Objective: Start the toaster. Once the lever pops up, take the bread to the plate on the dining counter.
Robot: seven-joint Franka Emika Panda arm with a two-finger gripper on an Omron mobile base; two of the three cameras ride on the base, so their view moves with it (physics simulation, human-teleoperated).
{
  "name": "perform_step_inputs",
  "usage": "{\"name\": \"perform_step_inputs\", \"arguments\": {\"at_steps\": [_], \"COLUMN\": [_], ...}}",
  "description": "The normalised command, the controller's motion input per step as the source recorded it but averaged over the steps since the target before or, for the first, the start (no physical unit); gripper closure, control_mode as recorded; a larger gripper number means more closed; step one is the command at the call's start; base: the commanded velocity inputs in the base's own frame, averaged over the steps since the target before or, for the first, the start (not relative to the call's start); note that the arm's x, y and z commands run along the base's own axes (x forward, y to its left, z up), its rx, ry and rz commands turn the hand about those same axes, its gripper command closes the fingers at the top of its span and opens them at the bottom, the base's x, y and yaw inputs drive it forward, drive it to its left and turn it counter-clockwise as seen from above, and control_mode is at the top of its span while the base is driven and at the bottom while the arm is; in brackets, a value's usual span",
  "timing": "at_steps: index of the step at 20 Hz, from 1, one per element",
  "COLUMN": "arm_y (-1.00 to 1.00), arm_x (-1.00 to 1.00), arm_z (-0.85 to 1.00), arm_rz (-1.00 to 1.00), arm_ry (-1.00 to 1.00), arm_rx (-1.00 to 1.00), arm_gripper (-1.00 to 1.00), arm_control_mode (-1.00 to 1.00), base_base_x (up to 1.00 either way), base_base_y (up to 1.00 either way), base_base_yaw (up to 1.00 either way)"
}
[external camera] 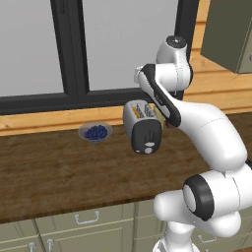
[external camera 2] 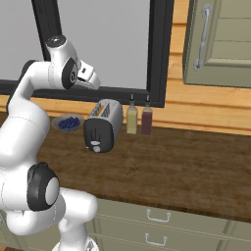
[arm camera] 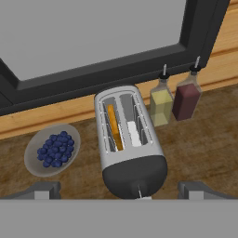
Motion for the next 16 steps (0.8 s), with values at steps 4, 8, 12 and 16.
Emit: {"name": "perform_step_inputs", "arguments": {"at_steps": [4,8,12,16], "arm_y": [0.00,0.00,0.00,0.00], "arm_x": [0.00,0.00,0.00,0.00], "arm_z": [0.00,0.00,0.00,0.00], "arm_rz": [0.00,0.00,0.00,0.00], "arm_ry": [0.00,0.00,0.00,0.00], "arm_rx": [0.00,0.00,0.00,0.00], "arm_gripper": [-1.00,-1.00,-1.00,-1.00], "arm_control_mode": [-1.00,-1.00,-1.00,-1.00], "base_base_x": [0.00,0.00,0.00,0.00], "base_base_y": [0.00,0.00,0.00,0.00], "base_base_yaw": [0.00,0.00,0.00,0.00]}}
